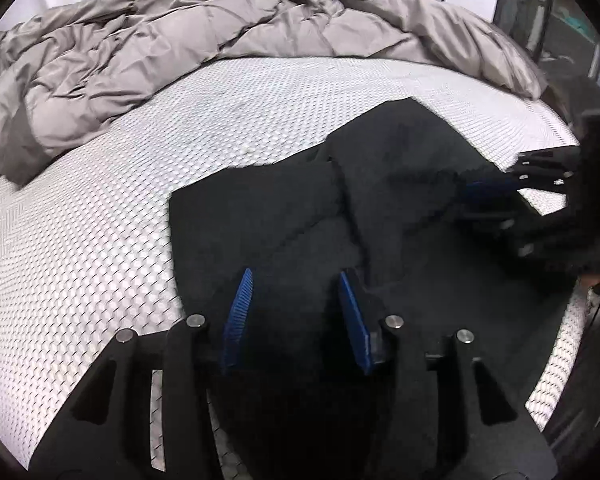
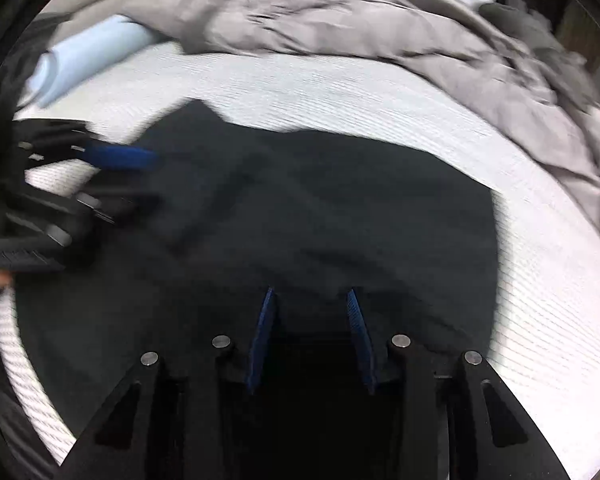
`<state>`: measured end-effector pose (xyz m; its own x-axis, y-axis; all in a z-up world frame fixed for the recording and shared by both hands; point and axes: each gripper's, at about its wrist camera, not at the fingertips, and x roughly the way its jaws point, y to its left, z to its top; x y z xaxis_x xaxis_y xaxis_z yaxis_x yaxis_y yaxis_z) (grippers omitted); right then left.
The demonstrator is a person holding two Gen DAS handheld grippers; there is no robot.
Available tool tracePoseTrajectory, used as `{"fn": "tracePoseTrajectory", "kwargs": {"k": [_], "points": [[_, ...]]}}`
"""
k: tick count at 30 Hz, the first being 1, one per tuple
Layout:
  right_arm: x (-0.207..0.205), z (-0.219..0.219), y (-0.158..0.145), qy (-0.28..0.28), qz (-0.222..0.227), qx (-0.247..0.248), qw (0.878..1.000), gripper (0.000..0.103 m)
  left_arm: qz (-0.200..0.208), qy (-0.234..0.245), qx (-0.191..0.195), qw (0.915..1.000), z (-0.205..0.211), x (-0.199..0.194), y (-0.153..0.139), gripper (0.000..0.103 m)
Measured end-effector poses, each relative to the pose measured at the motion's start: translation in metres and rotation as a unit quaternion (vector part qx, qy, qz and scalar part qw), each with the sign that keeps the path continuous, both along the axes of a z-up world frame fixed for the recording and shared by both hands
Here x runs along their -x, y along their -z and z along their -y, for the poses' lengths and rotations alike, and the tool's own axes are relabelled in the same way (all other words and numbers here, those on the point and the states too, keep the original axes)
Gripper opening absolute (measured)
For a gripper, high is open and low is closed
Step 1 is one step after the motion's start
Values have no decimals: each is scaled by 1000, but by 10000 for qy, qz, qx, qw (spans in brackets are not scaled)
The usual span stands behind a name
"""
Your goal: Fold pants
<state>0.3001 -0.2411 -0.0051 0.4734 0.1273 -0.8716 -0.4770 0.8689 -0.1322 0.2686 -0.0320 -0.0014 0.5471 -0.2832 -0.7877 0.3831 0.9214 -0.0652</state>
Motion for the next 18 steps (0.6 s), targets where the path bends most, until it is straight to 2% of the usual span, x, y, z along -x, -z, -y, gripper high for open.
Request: {"fn": "tracePoseTrajectory", "kwargs": {"k": [2, 5, 8, 11, 14, 16, 18], "points": [[4, 9, -5, -51, -10, -237, 9997, 37, -7, -132, -6, 9999, -3, 6, -5, 41], [14, 3, -12, -119, 66, -261, 9996, 38, 247, -179, 271, 9992, -8, 10, -25, 40], [10, -15, -24, -302, 135, -776, 9964, 39, 264, -271, 360, 9986, -5, -6, -30, 40], [-8, -38, -18, -215, 169, -769, 9967, 39, -6, -336, 346, 9988, 2, -27, -14, 40], [-23, -45, 7, -51, -26, -327, 9994, 39, -61, -240, 277, 9993, 1, -31, -2, 40], [-22, -36, 5, -7, -24, -343, 9994, 39, -24, -221, 213, 9995, -5, -27, -2, 42], [-18, -19, 1, 194, 61, -58, 9998, 39, -2, -348, 83, 9994, -13, -21, -1, 42]]}}
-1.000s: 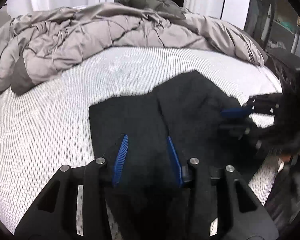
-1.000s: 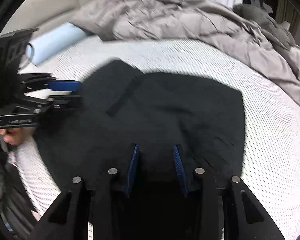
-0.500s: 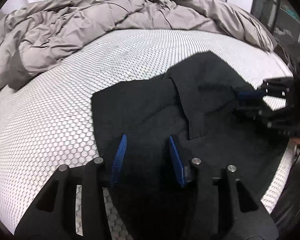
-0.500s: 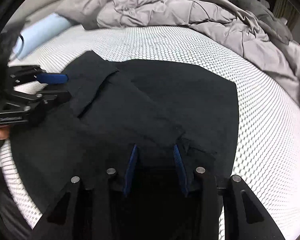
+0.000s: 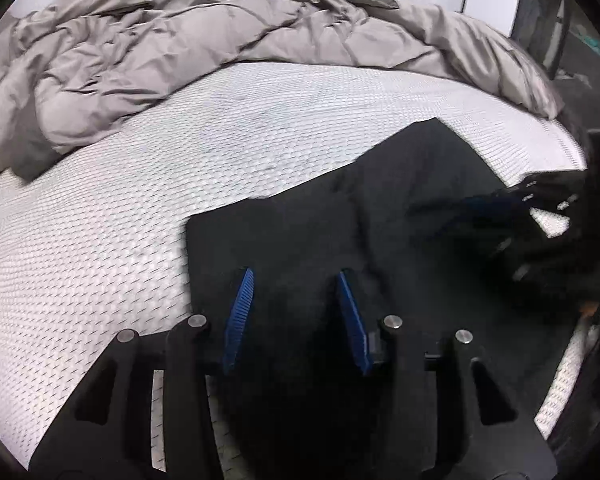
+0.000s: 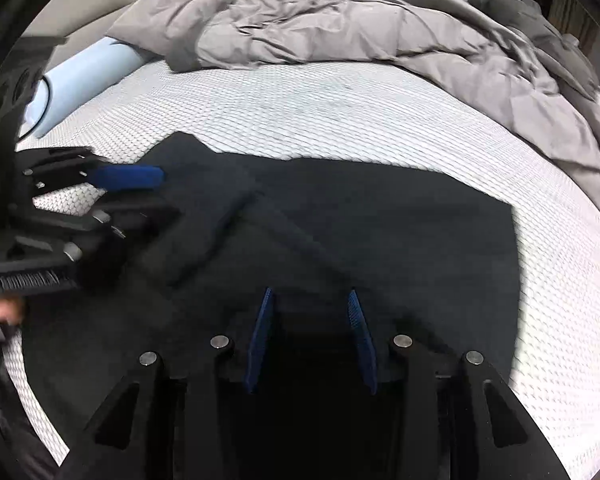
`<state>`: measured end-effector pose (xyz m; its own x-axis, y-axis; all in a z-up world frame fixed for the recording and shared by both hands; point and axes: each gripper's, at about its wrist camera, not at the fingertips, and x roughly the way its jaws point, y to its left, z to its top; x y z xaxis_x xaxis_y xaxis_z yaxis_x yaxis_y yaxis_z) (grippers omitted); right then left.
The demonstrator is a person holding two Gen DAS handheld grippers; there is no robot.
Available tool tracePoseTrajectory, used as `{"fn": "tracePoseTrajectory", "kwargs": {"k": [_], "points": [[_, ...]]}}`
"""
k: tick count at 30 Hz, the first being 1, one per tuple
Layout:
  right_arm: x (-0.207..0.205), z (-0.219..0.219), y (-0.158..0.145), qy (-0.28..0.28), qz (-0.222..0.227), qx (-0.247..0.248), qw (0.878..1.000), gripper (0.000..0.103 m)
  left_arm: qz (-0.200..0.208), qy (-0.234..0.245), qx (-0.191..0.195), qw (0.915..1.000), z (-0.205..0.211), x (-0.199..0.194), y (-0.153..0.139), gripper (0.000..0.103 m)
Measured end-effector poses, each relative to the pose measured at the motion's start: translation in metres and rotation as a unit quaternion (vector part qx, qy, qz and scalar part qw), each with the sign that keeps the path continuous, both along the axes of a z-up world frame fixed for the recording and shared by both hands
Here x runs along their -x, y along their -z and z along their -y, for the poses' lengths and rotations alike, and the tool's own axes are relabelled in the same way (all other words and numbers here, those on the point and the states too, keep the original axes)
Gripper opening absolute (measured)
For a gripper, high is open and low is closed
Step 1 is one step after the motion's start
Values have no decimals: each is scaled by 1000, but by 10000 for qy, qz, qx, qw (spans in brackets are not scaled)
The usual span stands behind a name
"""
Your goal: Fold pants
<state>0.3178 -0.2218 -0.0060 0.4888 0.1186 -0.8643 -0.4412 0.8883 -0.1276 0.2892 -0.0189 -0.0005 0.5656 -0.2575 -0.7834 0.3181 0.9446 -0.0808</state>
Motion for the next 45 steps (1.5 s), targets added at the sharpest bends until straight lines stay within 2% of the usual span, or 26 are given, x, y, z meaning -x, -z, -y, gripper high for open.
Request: {"fn": "tracePoseTrajectory", "kwargs": {"k": [4, 6, 9, 12, 13, 15, 19, 22, 24, 26, 27, 29, 30, 32, 33, 36, 41, 43, 45], "points": [[15, 26, -9, -48, 7, -471, 9989, 39, -9, -216, 109, 9997, -16, 12, -9, 40], [20, 24, -20, -33, 117, -587, 9982, 39, 244, -227, 297, 9990, -17, 16, -24, 40], [16, 3, -30, -110, 417, -703, 9966, 39, 219, -241, 628, 9975, -11, 3, -31, 40], [-2, -18, -20, -119, 258, -872, 9958, 39, -183, -247, 451, 9985, 5, -20, -13, 40], [-7, -23, -14, -100, 127, -802, 9966, 39, -266, -285, 373, 9985, 7, -25, -6, 40], [-13, -24, 3, -32, -57, -355, 9993, 39, -275, -207, 443, 9984, 5, -24, -1, 40], [5, 10, -1, 0, 123, -40, 9999, 39, -225, -327, 328, 9987, -15, -10, -5, 41], [30, 32, -11, -196, 325, -341, 9987, 39, -114, -617, -49, 9980, -23, 12, -15, 40], [48, 34, -24, -185, 484, -466, 9976, 39, 195, -366, 32, 9991, -16, 37, -33, 40], [63, 33, -34, -369, 419, -1017, 9932, 40, 489, 8, 161, 9987, 0, 65, -46, 41], [72, 26, -36, -603, 348, -1208, 9902, 40, 557, 235, 221, 9979, 11, 80, -46, 45], [82, 9, -28, -871, 180, -1131, 9896, 40, 344, 725, 180, 9966, 36, 92, -35, 48], [83, 1, -19, -920, 42, -962, 9911, 40, 208, 977, -26, 9950, 49, 95, -24, 48], [84, 0, -3, -985, -20, -538, 9937, 39, 235, 1093, -416, 9929, 61, 102, -9, 51], [87, 10, 0, -1025, -4, -480, 9936, 39, 290, 1112, -411, 9925, 60, 106, -7, 55], [92, 47, -13, -985, -96, -929, 9907, 37, 270, 1123, -339, 9927, 48, 115, -6, 64], [104, 96, -18, -518, -113, -1233, 9910, 40, 267, 909, -174, 9953, 36, 123, -13, 64], [102, 108, -21, -359, -250, -1712, 9843, 40, 418, 845, 32, 9955, 38, 130, -24, 64], [98, 119, -28, -250, -294, -2190, 9750, 40, 737, 850, 256, 9933, 46, 134, -38, 64]]}}
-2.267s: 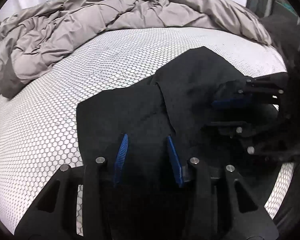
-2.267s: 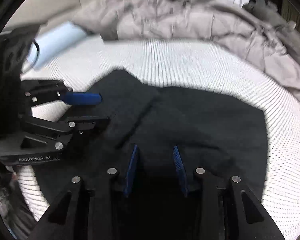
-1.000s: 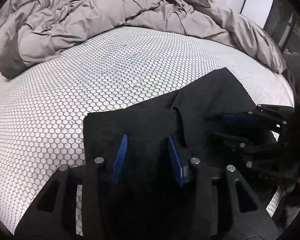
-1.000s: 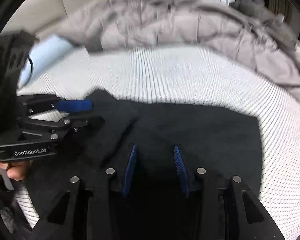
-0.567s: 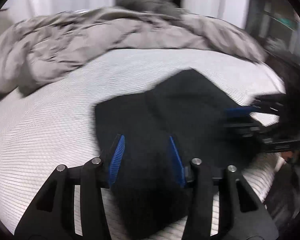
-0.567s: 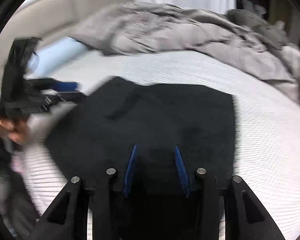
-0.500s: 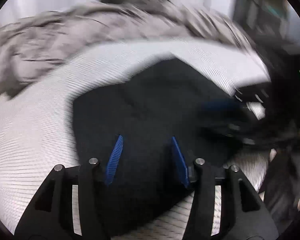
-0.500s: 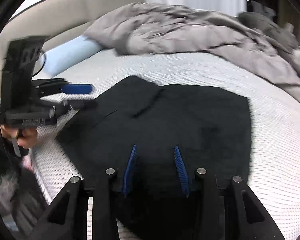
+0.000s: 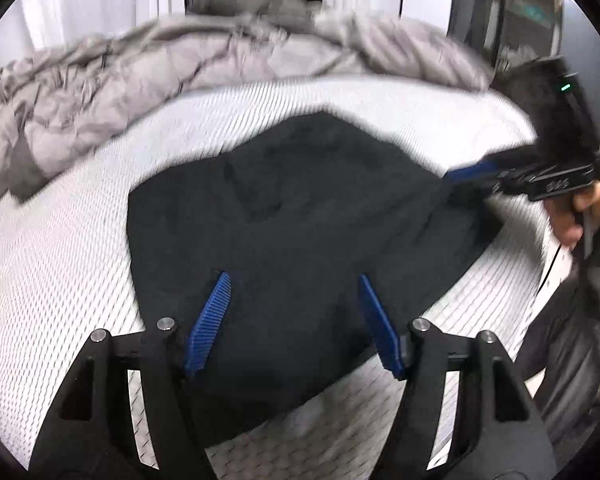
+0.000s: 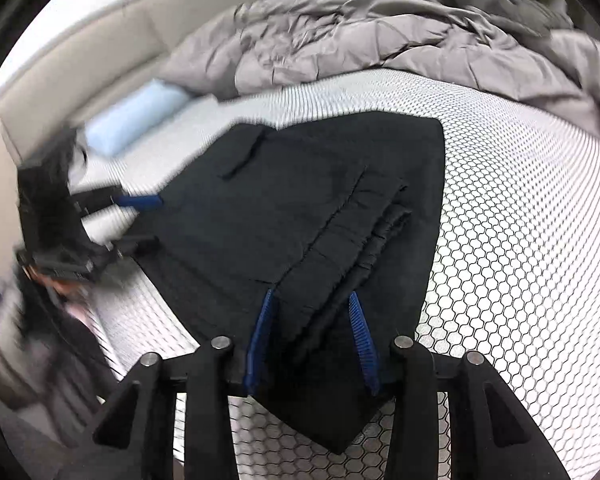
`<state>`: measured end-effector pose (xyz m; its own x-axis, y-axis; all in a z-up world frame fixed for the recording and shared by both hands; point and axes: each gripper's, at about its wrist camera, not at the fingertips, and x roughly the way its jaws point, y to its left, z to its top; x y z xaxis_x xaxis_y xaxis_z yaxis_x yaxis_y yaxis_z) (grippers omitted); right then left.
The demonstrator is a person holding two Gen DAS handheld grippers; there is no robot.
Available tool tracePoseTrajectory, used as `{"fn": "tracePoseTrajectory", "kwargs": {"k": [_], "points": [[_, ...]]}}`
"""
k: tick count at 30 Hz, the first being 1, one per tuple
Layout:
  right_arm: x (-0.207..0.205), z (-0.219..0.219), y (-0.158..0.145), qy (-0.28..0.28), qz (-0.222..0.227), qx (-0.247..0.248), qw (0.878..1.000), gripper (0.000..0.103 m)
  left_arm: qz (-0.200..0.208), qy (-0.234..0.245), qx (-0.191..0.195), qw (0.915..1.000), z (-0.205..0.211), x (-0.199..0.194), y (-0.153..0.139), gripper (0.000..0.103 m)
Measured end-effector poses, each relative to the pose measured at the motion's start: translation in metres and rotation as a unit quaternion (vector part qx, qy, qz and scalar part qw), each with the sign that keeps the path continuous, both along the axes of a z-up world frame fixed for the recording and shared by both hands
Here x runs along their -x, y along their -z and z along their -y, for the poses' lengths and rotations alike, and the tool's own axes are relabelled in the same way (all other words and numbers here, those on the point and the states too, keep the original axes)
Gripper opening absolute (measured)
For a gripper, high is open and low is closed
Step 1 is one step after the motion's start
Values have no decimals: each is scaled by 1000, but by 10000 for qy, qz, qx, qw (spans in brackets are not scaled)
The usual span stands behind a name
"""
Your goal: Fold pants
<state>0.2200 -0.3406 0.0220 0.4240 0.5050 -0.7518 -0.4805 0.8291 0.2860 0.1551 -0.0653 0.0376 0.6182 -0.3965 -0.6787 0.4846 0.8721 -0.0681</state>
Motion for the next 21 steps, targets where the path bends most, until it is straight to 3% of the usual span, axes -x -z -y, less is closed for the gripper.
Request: {"fn": "tracePoseTrajectory", "kwargs": {"k": [4, 7, 11, 13, 15, 19, 21], "points": [[-15, 6, -1, 156, -324, -696, 9969, 40, 9, 294, 253, 9992, 39, 2, -5, 64], [-30, -1, 15, 270, -746, -597, 9951, 40, 45, 818, -124, 9966, 78, 13, 2, 64], [-40, 0, 24, 342, -945, -1086, 9890, 40, 38, 1176, -380, 9923, 106, 25, 11, 64], [-40, -1, 22, 433, -881, -1028, 9898, 31, 19, 1215, -394, 9918, 113, 27, 14, 64], [-38, -3, 16, 502, -751, -954, 9913, 10, -39, 1189, -389, 9921, 116, 25, 16, 64], [-18, 10, -8, 322, -505, -1294, 9898, 7, -81, 1357, -58, 9907, 108, 32, 9, 64], [-10, 10, -10, 338, -414, -987, 9937, 7, -52, 1430, 60, 9897, 102, 34, 5, 64]]}}
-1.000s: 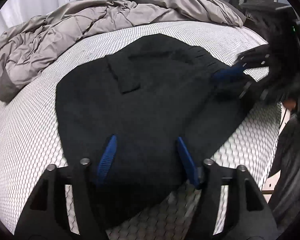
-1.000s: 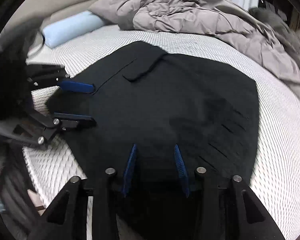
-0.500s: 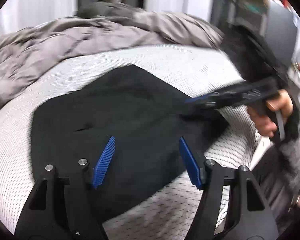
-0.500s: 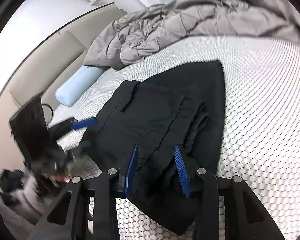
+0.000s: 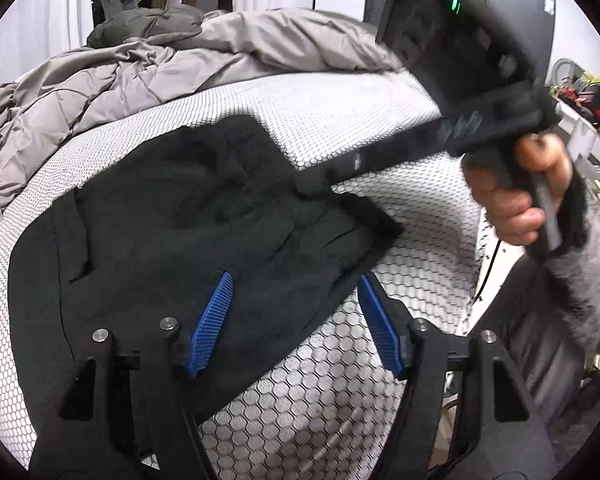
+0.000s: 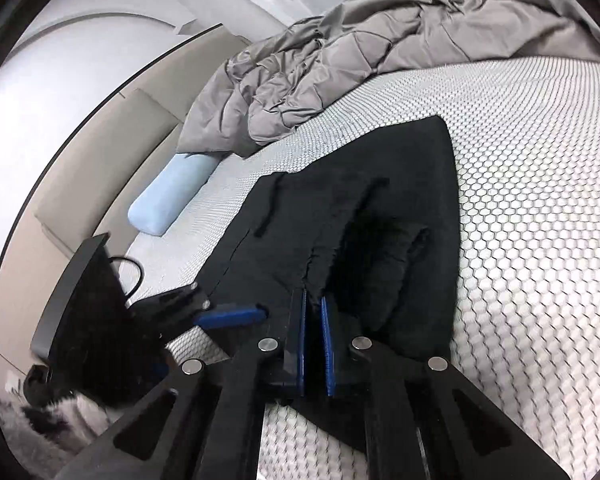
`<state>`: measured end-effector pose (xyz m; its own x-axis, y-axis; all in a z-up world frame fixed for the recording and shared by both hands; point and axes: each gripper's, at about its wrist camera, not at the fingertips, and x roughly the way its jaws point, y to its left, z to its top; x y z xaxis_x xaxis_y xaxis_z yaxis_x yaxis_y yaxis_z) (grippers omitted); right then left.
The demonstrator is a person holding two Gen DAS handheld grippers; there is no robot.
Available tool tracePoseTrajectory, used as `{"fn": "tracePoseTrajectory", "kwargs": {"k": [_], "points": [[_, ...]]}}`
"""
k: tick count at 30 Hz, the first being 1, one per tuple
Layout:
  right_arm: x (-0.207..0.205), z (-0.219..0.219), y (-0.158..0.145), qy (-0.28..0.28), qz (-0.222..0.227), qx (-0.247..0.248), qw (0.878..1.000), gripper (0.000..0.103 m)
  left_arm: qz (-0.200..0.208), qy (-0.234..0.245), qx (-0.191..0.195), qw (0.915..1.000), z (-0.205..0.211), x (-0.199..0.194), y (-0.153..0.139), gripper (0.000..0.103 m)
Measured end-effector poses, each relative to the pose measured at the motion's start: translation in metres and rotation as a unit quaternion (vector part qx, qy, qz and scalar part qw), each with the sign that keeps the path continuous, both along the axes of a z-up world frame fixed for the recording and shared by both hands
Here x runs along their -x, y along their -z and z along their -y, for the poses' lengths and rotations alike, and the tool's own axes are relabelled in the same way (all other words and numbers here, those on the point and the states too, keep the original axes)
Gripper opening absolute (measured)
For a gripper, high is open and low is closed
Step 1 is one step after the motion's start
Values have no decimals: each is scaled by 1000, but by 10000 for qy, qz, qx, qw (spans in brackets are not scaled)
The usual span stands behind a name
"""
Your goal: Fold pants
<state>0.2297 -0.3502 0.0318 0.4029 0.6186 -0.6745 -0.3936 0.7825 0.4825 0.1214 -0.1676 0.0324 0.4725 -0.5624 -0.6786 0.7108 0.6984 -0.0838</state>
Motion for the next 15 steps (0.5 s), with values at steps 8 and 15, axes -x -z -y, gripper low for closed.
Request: {"fn": "tracePoseTrajectory", "kwargs": {"k": [8, 15], "points": [[-3, 25, 18, 426, -466, 22, 9980, 15, -173, -379, 228, 9989, -5, -17, 2, 64], [-10, 19, 34, 180, -903, -482, 9946, 40, -567, -469, 70, 9973, 4, -38, 16, 65]]}}
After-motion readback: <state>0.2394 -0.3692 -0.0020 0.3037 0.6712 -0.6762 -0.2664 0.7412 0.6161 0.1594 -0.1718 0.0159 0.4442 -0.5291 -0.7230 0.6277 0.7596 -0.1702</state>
